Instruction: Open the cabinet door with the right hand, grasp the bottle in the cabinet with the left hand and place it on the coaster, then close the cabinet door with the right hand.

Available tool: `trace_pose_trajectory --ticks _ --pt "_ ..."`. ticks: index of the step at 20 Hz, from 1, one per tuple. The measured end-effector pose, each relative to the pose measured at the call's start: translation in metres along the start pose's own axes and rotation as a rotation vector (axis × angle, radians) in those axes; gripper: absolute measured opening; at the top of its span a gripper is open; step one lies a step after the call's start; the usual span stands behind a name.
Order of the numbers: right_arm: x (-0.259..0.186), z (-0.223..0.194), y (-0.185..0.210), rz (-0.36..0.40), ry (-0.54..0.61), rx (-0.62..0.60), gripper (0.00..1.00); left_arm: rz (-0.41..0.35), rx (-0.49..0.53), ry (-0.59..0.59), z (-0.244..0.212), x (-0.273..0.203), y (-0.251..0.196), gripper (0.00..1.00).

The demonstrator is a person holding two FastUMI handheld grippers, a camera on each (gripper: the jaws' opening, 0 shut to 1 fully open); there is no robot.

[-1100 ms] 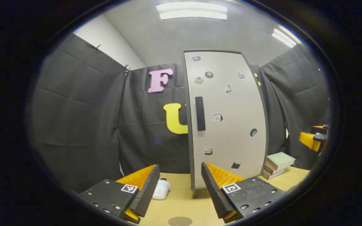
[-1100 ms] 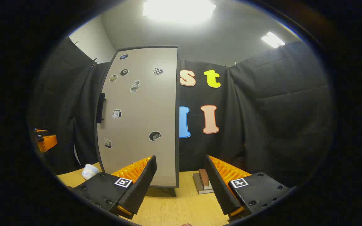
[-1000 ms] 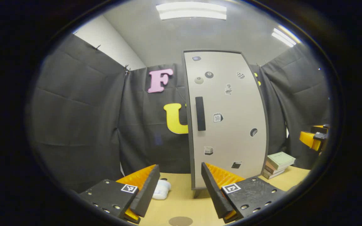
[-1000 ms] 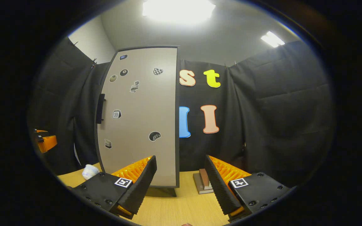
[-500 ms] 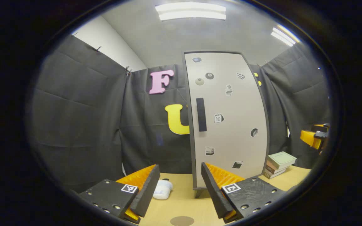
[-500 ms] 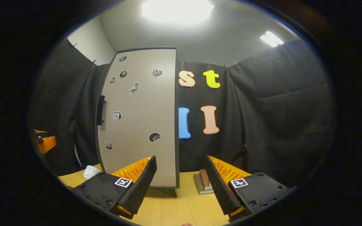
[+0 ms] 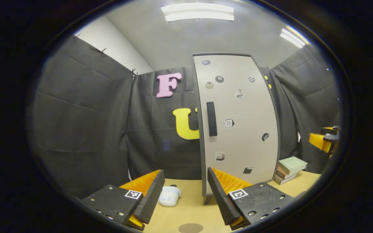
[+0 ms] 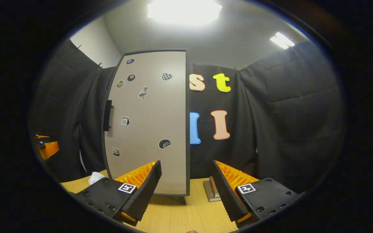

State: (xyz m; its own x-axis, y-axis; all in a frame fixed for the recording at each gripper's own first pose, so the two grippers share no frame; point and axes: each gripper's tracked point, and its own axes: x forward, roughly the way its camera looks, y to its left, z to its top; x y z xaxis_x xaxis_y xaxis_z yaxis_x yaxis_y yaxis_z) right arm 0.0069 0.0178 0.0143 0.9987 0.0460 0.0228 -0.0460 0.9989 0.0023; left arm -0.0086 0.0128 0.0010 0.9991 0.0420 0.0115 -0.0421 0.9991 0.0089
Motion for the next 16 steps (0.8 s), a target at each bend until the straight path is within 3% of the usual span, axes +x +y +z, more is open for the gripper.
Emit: trace_pose_trajectory --ticks 8,16 --pt "0.033 0.028 0.039 0.071 -0.034 -0.005 0.98 0.096 0.019 0.001 -0.002 -0.019 0.062 0.82" --pt "0.067 0.061 0.109 0.194 -0.049 0.02 0.97 0.219 0.027 0.022 -0.012 -0.048 0.13 0.8"
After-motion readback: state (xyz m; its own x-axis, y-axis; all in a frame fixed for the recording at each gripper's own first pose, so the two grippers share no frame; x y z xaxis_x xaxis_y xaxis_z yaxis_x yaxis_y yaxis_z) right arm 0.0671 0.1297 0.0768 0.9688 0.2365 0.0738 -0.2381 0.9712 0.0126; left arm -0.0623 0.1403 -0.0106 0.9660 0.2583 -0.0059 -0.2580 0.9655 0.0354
